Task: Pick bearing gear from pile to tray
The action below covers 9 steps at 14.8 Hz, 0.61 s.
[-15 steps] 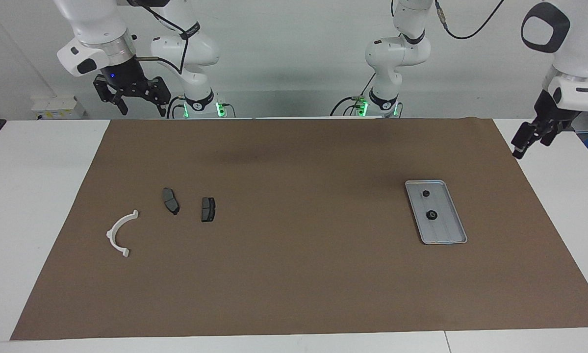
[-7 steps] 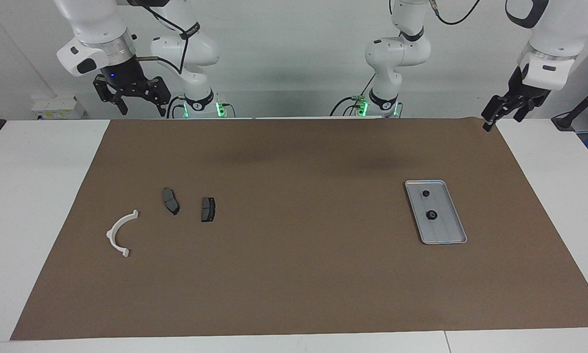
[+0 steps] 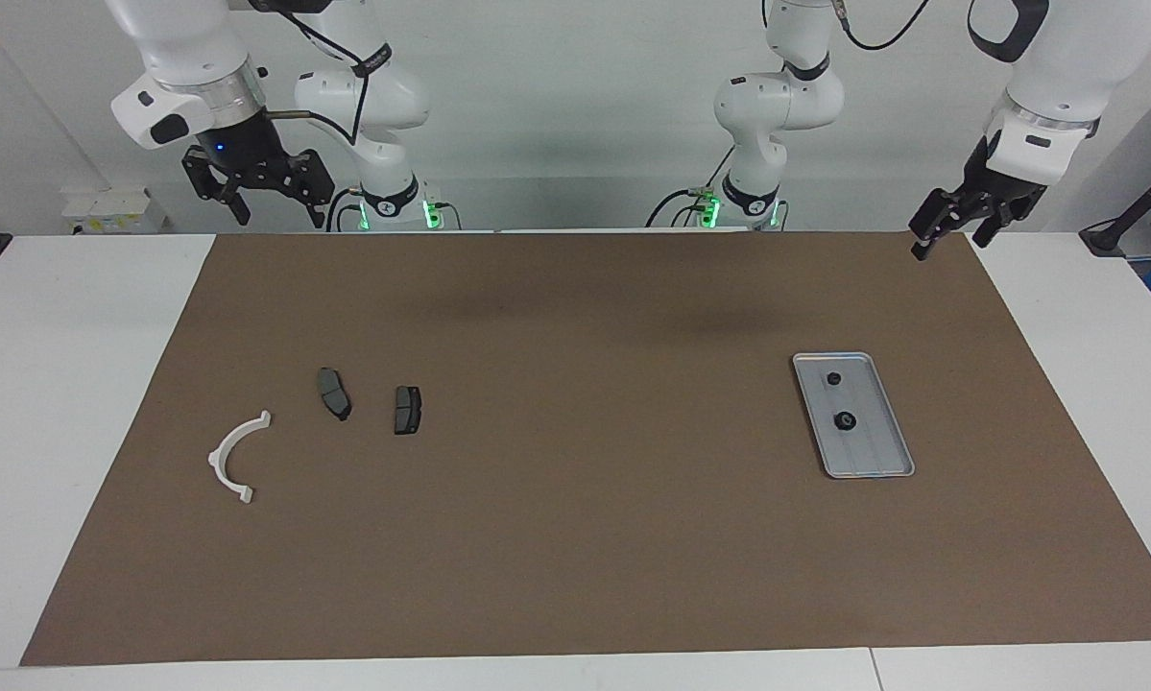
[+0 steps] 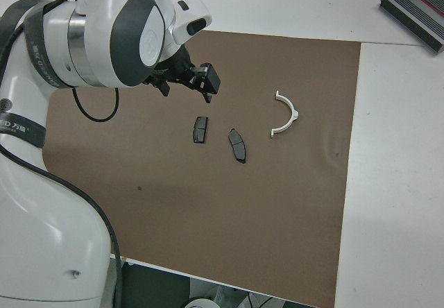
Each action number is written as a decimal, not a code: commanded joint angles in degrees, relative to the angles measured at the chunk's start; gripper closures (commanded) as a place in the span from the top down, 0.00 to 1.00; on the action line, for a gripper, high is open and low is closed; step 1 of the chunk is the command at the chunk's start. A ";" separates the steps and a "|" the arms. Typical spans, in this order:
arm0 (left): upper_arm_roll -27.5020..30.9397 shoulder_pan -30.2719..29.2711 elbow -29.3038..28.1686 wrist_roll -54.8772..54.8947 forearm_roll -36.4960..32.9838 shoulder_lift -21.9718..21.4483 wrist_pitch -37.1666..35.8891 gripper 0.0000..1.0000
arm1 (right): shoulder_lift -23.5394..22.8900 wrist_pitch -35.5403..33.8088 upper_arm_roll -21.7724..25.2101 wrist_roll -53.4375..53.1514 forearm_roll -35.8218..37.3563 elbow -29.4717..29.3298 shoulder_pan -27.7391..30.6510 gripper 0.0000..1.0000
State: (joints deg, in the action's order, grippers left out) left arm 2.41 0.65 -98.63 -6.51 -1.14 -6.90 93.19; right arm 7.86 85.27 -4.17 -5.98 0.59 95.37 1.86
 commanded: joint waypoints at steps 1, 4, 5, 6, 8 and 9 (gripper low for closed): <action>0.75 0.67 -0.68 0.98 1.57 -1.36 -1.34 1.00 | 0.75 0.77 -0.22 0.53 -1.38 0.43 0.78 1.00; 0.66 0.76 -1.21 2.98 1.58 -1.45 -1.08 1.00 | 0.75 0.68 -0.22 0.53 -1.38 0.52 0.78 1.00; 0.66 0.76 -1.38 4.13 1.58 -1.62 -0.90 1.00 | 0.75 0.77 -0.22 0.53 -1.38 0.52 0.78 1.00; 0.66 0.76 -1.47 4.75 1.58 -1.62 -0.90 1.00 | 0.75 0.77 -0.22 0.53 -1.38 0.43 0.78 1.00; 0.66 0.67 -1.47 4.75 1.58 -1.62 -0.46 1.00 | 0.75 0.77 -0.22 0.53 -1.38 0.51 0.78 1.00; 0.66 0.67 -1.47 5.54 1.58 -1.62 -0.46 1.00 | 0.75 0.77 -0.22 0.53 -1.38 0.43 0.78 1.00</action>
State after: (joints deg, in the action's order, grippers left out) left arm 2.42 0.74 -98.64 -2.68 -0.36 -6.95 92.63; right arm 7.86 85.27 -4.17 -5.98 0.59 95.37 1.86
